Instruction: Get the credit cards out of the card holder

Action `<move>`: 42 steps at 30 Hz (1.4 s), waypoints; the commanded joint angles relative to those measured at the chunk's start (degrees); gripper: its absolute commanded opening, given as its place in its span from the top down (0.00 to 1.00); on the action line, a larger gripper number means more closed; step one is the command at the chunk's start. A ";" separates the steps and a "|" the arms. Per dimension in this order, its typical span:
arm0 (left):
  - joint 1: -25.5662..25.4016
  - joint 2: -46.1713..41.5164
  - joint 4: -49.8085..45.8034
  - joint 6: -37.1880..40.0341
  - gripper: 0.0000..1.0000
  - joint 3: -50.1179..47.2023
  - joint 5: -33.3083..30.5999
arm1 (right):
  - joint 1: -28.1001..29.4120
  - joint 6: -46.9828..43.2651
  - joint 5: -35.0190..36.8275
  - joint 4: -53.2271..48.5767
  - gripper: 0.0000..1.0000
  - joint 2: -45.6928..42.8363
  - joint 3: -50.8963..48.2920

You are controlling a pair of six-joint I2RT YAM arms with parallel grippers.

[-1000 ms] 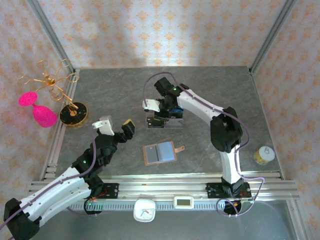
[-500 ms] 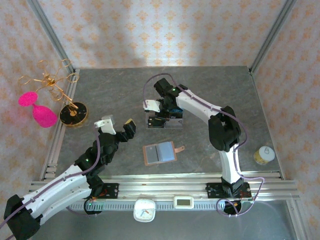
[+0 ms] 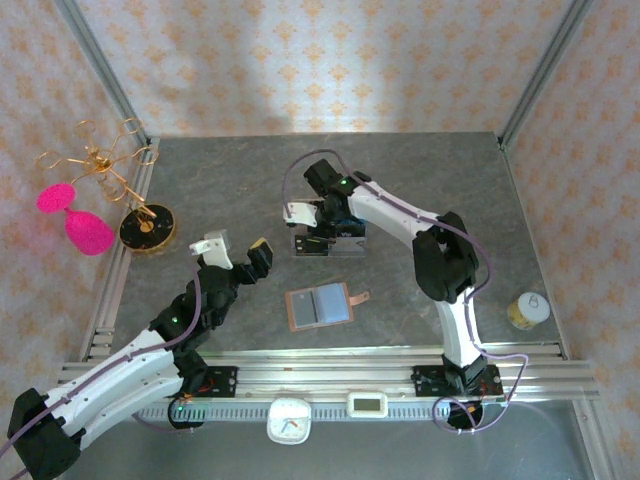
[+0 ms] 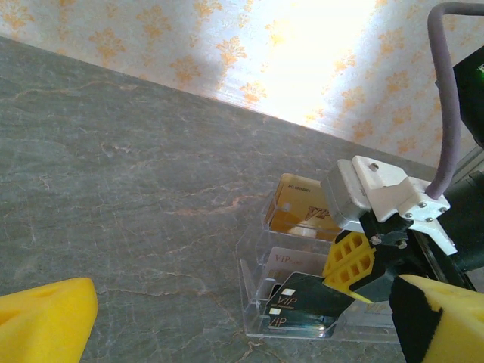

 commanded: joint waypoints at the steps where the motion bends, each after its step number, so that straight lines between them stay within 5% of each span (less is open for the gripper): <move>1: 0.45 -0.41 1.86 0.58 0.01 -0.78 0.71 | 0.55 0.35 1.98 1.19 1.00 0.94 -0.81; 6: 0.57 -0.52 2.17 0.00 0.01 -1.17 1.12 | 0.81 1.88 1.83 2.46 0.79 0.27 -0.35; 15: 0.55 -2.33 5.35 -3.88 0.01 -3.91 2.37 | 2.60 6.79 -1.74 3.09 0.67 -2.88 1.50; 21: 0.59 -4.56 7.48 -9.54 0.01 -7.55 3.82 | 3.63 23.93 -10.56 15.74 0.66 -7.71 -4.28; 31: 0.56 -13.22 -1.47 -15.95 0.01 -11.22 8.28 | 11.67 62.36 4.95 39.21 0.64 -23.76 -34.72; 37: 0.62 -18.60 -5.94 -19.27 0.02 -13.35 10.88 | 19.70 69.78 16.16 35.49 0.63 -26.50 -43.22; 42: 0.61 -19.57 -6.20 -21.06 0.04 -14.82 12.40 | 24.30 72.72 17.10 34.80 0.63 -23.82 -44.13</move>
